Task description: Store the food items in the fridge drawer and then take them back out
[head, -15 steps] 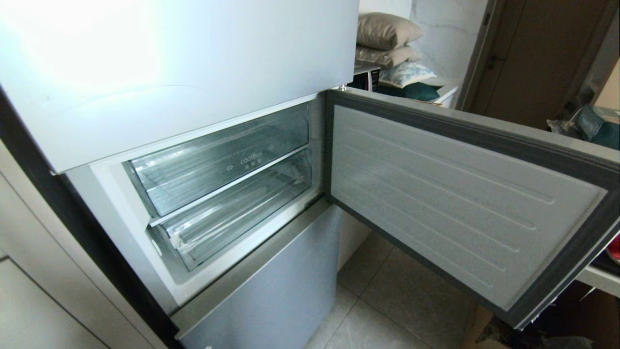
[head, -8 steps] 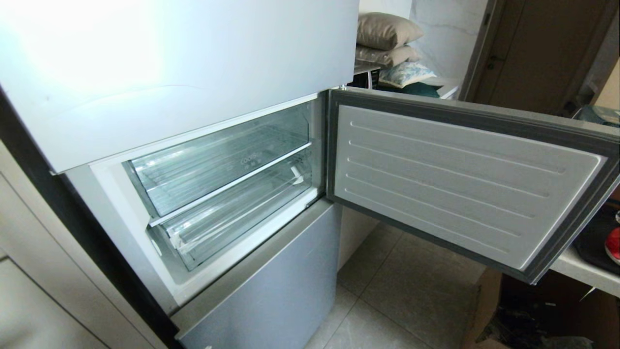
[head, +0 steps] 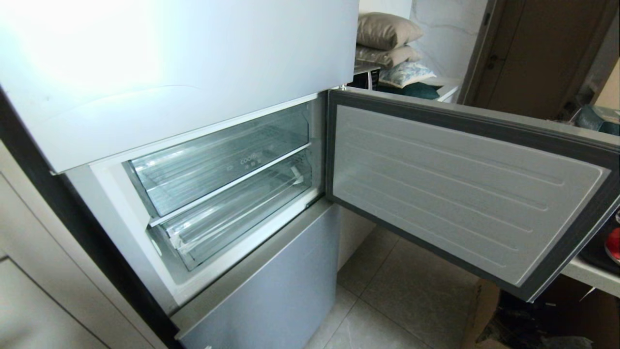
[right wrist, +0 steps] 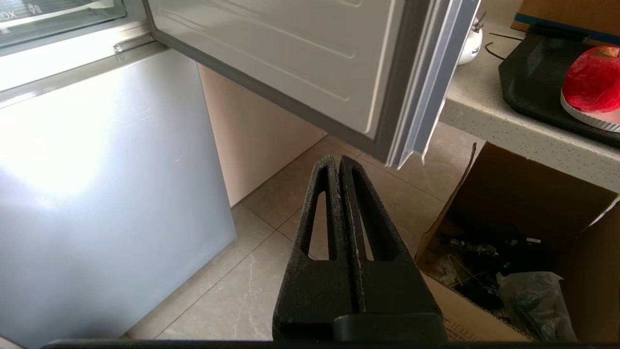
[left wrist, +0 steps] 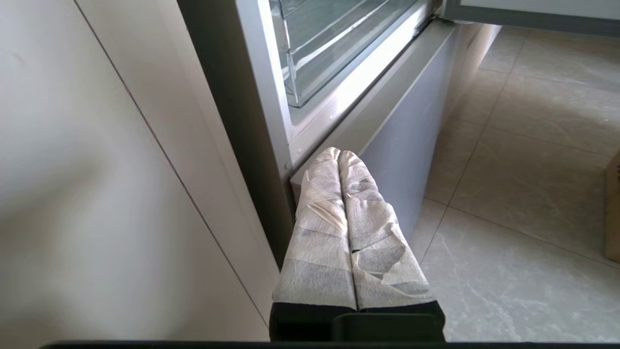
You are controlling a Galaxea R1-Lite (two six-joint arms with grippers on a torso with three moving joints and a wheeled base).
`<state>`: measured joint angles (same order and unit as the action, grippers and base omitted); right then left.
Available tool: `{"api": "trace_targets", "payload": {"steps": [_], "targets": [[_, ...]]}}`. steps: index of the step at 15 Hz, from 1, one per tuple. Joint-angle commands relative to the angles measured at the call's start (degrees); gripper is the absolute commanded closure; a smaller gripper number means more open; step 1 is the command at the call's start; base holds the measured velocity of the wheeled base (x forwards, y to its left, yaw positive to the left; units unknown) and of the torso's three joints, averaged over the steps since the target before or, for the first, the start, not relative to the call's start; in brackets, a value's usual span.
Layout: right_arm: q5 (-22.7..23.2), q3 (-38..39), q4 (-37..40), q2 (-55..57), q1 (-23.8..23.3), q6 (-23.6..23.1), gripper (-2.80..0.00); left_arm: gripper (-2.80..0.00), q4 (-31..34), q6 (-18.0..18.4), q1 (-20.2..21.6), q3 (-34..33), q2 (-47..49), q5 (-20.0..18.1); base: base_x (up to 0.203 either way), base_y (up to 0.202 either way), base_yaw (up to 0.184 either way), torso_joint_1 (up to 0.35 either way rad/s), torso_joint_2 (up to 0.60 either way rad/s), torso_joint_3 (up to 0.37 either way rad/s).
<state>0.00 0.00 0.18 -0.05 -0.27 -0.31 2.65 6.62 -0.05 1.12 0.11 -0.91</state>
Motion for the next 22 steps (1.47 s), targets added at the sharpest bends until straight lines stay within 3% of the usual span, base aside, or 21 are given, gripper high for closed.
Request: {"api": "trace_targets", "payload": {"steps": [1,2,4,17,22], "targets": [[0.0,0.0,-0.01,0.05,0.0,-0.13,0.0,0.0,-0.13,-0.57,0.05,-0.11,-0.02,0.12,0.0,0.0,0.0,0.0,0.0,0.0],[0.0,0.0,-0.01,0.05,0.0,-0.04,0.0,0.0,-0.3,-1.49,0.05,-0.17,-0.05,0.31,0.0,0.0,0.0,0.0,0.0,0.0],[0.0,0.0,-0.01,0.05,0.0,0.05,0.0,0.0,-0.58,-7.12,0.05,-0.24,-0.1,1.11,0.0,0.0,0.0,0.0,0.0,0.0],[0.0,0.0,-0.01,0.05,0.0,0.05,0.0,0.0,-0.62,-6.88,0.05,-0.24,-0.11,1.18,0.0,0.0,0.0,0.0,0.0,0.0],[0.0,0.0,-0.01,0.05,0.0,0.05,0.0,0.0,-0.62,-6.88,0.05,-0.24,-0.11,1.18,0.002,-0.006,0.149,0.004,0.0,0.004]]}}
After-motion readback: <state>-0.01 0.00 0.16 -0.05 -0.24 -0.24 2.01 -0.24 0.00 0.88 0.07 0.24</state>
